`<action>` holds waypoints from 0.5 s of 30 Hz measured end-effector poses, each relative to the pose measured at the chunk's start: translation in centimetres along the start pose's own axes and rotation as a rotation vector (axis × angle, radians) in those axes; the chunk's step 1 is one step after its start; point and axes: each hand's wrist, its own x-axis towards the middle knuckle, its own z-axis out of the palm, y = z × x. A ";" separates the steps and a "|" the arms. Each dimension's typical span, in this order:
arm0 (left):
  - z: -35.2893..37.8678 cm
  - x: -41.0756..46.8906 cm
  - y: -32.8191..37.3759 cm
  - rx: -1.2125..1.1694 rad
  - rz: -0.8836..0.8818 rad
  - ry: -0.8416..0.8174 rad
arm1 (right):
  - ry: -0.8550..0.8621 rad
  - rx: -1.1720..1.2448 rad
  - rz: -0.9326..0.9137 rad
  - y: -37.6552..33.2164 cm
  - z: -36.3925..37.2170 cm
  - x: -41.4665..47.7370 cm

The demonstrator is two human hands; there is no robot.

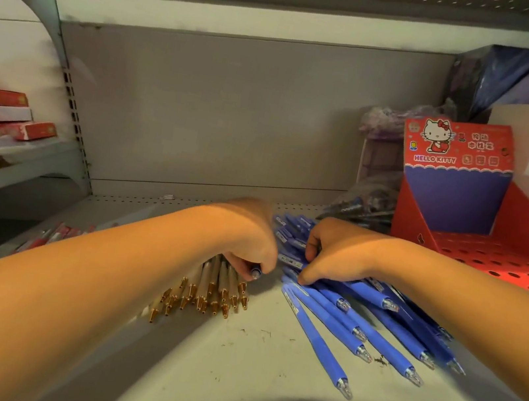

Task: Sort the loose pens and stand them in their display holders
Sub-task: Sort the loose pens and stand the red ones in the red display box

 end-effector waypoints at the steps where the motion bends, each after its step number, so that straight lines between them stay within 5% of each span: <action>1: 0.0 -0.2 0.0 0.003 0.009 -0.013 | -0.005 0.003 -0.006 0.0 0.0 0.1; 7: 0.4 -0.1 -0.5 -0.063 0.017 -0.057 | 0.069 0.098 0.008 0.3 -0.7 -0.1; 15: 0.0 0.7 -1.7 -0.173 -0.028 0.155 | 0.138 0.322 -0.007 -3.8 0.2 1.4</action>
